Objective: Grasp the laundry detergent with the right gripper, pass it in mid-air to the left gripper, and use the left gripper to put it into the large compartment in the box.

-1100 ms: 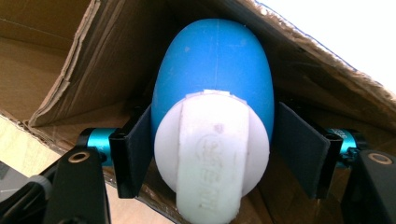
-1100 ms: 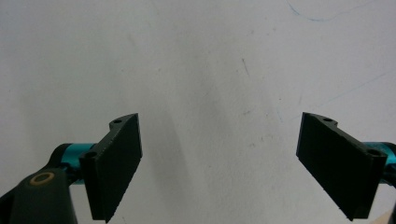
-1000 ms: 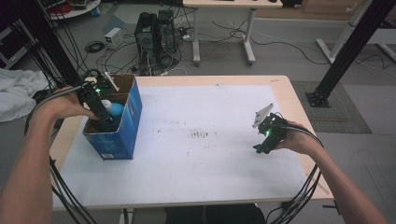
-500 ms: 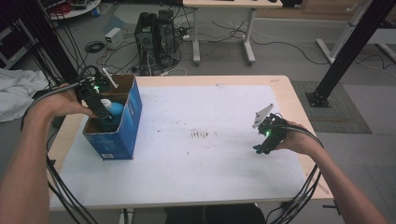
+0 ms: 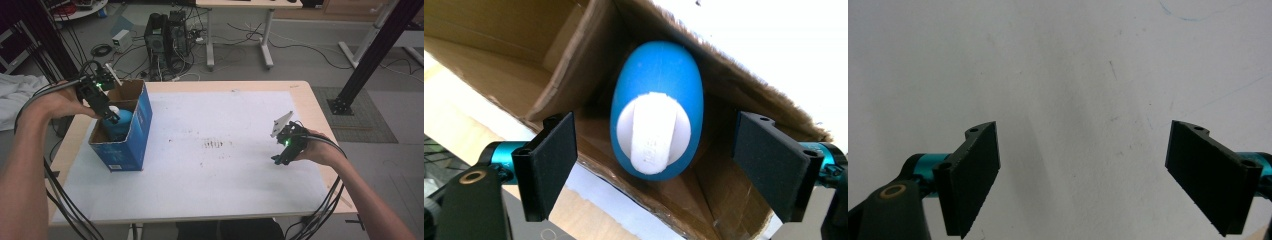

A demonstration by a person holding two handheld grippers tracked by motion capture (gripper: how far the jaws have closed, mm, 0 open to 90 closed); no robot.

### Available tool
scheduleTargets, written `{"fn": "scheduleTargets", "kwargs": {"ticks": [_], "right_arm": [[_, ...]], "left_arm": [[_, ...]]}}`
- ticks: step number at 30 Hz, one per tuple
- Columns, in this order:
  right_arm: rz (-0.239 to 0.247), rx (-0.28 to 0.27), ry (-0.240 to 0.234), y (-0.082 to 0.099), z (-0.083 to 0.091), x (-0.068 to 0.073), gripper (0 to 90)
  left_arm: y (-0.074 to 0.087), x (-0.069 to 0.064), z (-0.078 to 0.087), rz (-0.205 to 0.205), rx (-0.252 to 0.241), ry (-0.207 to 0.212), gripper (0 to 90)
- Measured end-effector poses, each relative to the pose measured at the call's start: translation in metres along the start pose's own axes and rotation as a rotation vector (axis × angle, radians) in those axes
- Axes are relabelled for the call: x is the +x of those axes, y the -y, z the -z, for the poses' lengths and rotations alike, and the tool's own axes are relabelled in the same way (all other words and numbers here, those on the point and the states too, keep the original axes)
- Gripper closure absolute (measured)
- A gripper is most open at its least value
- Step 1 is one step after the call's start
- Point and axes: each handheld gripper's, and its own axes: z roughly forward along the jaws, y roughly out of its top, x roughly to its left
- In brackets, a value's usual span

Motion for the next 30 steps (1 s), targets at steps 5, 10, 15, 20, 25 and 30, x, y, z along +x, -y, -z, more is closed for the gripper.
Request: {"fn": "scheduleTargets", "kwargs": {"ticks": [5, 10, 15, 20, 25, 30], "right_arm": [[-0.034, 0.020, -0.006, 0.000, 0.002, 0.002, 13.5], [0.002, -0.003, 0.005, -0.002, 0.001, -0.001, 13.6], [-0.005, -0.010, 0.008, -0.004, -0.001, 0.001, 13.6], [-0.006, -0.014, 0.010, -0.004, -0.001, 0.001, 13.5], [-0.003, -0.020, 0.008, -0.006, 0.001, 0.000, 13.5], [0.007, -0.006, 0.001, -0.009, 0.003, 0.000, 13.5]], "left_arm": [[-0.010, -0.008, 0.013, -0.033, -0.012, -0.017, 18.5], [-0.027, -0.021, 0.025, -0.098, -0.037, -0.028, 18.5], [-0.049, -0.040, 0.033, -0.180, -0.055, -0.036, 18.6], [-0.067, -0.057, 0.029, -0.241, -0.066, -0.024, 18.5], [-0.098, -0.082, 0.009, -0.359, -0.036, 0.014, 18.5], [-0.115, -0.100, -0.018, -0.398, -0.039, 0.062, 16.1]]}}
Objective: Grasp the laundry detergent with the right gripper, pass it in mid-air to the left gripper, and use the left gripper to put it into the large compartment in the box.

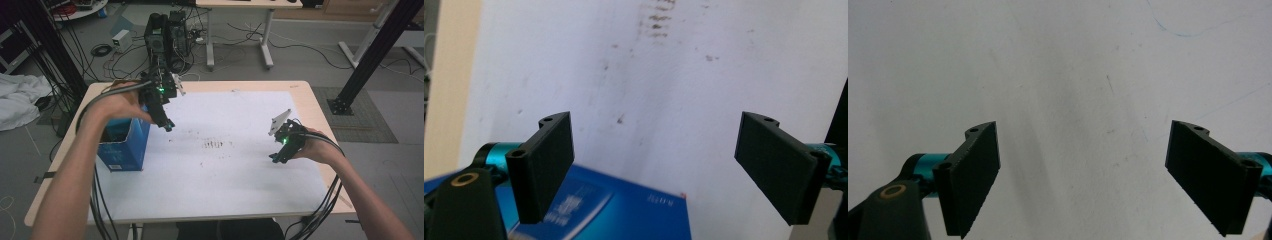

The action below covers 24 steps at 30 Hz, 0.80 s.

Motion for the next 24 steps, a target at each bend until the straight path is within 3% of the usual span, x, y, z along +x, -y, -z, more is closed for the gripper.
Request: {"fn": "scheduleTargets", "kwargs": {"ticks": [3, 5, 6, 11, 24], "right_arm": [[0.001, 0.003, 0.002, -0.001, 0.000, 0.001, 13.5], [0.002, 0.003, 0.003, -0.002, 0.000, 0.001, 13.5], [0.003, 0.004, 0.007, -0.003, 0.000, 0.002, 13.6], [0.003, 0.003, 0.010, -0.004, 0.002, 0.003, 13.5], [-0.013, -0.013, 0.019, -0.005, 0.002, 0.004, 13.5]], "left_arm": [[-0.012, -0.007, -0.025, 0.019, -0.006, 0.019, 16.1], [-0.014, -0.008, -0.030, 0.015, -0.003, 0.028, 16.1], [-0.020, -0.012, -0.044, 0.003, 0.006, 0.047, 16.0], [-0.028, -0.021, -0.065, -0.001, 0.001, 0.077, 16.1], [-0.029, -0.032, -0.079, 0.006, 0.003, 0.097, 16.1]]}}
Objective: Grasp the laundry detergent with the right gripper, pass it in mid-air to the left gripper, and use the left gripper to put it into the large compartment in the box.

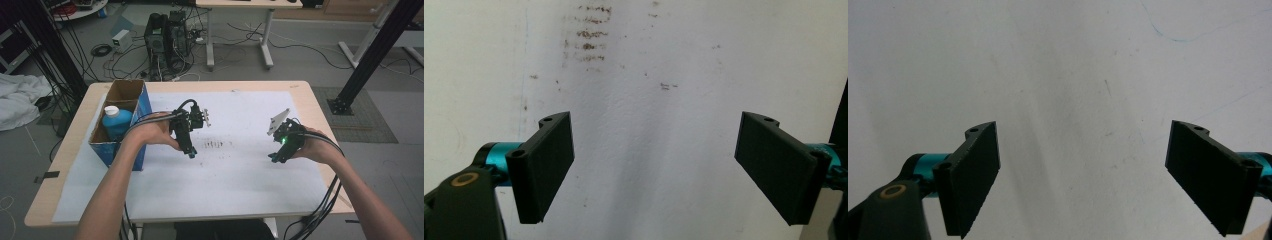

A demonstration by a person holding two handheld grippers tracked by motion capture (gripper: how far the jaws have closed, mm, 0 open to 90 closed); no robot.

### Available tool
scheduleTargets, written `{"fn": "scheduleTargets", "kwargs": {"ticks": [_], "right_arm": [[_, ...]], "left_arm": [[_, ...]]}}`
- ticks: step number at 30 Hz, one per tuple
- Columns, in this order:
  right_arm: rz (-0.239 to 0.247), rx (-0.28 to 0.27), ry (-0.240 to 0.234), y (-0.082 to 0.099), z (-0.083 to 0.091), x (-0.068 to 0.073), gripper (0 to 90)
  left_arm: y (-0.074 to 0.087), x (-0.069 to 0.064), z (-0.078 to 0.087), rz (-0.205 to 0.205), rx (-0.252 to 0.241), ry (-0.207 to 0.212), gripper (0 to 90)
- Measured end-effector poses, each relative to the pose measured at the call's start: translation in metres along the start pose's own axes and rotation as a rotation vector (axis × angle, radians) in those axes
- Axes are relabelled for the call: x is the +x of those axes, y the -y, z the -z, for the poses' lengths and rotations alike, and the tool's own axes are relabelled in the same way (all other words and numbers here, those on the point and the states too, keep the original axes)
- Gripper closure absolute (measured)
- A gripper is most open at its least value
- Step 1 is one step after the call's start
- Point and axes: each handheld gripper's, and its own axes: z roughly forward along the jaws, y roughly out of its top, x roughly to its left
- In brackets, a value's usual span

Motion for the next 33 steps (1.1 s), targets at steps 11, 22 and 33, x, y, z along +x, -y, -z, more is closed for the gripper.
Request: {"fn": "scheduleTargets", "kwargs": {"ticks": [11, 22, 33], "right_arm": [[0.016, 0.013, -0.002, -0.0029, 0.0001, -0.0016, 13.5], [0.011, 0.012, -0.005, -0.0039, 0.0012, -0.0009, 13.6], [0.016, -0.001, 0.006, -0.0053, 0.0018, -0.0021, 13.5]], "left_arm": [[0.0018, 0.0003, -0.0017, 0.006, -0.009, -0.001, 16.1], [0.0019, -0.0017, -0.0042, 0.014, -0.008, 0.007, 16.1], [0.0071, -0.0012, -0.0094, 0.036, -0.029, -0.012, 16.1]]}}
